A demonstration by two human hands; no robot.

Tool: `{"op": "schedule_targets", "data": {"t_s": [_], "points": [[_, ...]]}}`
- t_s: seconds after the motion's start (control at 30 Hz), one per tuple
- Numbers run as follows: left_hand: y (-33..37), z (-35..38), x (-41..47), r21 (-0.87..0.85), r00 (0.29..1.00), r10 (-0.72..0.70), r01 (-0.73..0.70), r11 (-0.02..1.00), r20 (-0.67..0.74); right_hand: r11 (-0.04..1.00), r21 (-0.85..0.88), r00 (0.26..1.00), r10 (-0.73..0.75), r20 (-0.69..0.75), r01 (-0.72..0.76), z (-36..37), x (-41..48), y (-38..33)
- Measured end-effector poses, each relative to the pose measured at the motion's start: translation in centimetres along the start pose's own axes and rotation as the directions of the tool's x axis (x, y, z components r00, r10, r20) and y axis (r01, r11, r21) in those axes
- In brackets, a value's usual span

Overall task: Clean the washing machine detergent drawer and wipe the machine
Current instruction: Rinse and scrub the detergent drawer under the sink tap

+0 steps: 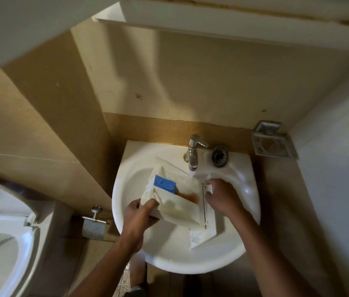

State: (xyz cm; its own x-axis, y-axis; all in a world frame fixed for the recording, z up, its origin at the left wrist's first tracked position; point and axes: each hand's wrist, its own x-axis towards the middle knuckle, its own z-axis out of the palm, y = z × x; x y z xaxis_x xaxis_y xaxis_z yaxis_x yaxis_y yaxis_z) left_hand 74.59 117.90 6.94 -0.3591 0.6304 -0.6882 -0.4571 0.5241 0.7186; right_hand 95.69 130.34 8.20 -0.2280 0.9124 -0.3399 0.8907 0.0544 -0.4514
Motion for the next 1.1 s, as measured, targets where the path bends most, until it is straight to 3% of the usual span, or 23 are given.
{"op": "schedule_targets", "data": {"t_s": [0.1,0.2,0.3,0.47,0.57,0.63,0.73,0.87,0.97,1.03,1.1], "points": [[0.7,1.1,-1.5,0.13,0.987,0.131,-0.118,0.984,-0.093,0.992,0.125,0.971,-0.044,0.236,0.015,1.7,-2.6,0.4],[1.8,2.8,-3.6,0.344,0.933,0.309,-0.232,0.91,-0.187,0.944,0.303,0.934,-0.22,0.283,0.13,3.6,-4.3,0.0],[3.1,4.6,-5.6,0.562,0.868,0.475,-0.321,0.762,-0.149,0.912,0.404,0.903,-0.227,0.365,0.066,4.3,-4.7,-0.1],[2.7,8.5,-7.7,0.81,0.85,0.527,-0.322,0.49,0.019,0.889,0.457,0.969,-0.108,0.223,-0.006,7.9,-5.9,-1.0],[1.6,9.7,-7.7,0.883,0.805,0.587,-0.335,0.329,0.086,0.885,0.441,0.979,-0.193,0.06,0.148,8.9,-6.8,-0.7],[1.2,9.8,-7.5,0.903,0.788,0.598,-0.353,0.246,0.146,0.822,0.538,0.968,-0.249,0.04,0.189,8.6,-7.7,-1.0],[0.3,9.9,-7.4,0.873,0.78,0.548,-0.458,0.169,0.303,0.612,0.786,0.988,-0.154,0.008,0.089,8.8,-7.7,0.2],[-0.7,9.1,-7.3,0.737,0.738,0.506,-0.625,0.26,0.447,0.467,0.866,0.959,-0.115,0.258,-0.177,7.1,-7.1,0.8],[-1.2,8.2,-7.1,0.636,0.713,0.548,-0.676,0.373,0.437,0.382,0.878,0.915,-0.16,0.372,-0.29,6.0,-6.6,1.4],[-1.0,7.2,-6.9,0.51,0.758,0.589,-0.638,0.577,0.281,0.501,0.823,0.899,-0.178,0.4,-0.266,5.4,-6.1,1.8],[-0.6,5.7,-6.3,0.288,0.875,0.477,-0.479,0.829,0.081,0.611,0.766,0.902,-0.193,0.386,-0.197,4.6,-5.7,2.4]]}}
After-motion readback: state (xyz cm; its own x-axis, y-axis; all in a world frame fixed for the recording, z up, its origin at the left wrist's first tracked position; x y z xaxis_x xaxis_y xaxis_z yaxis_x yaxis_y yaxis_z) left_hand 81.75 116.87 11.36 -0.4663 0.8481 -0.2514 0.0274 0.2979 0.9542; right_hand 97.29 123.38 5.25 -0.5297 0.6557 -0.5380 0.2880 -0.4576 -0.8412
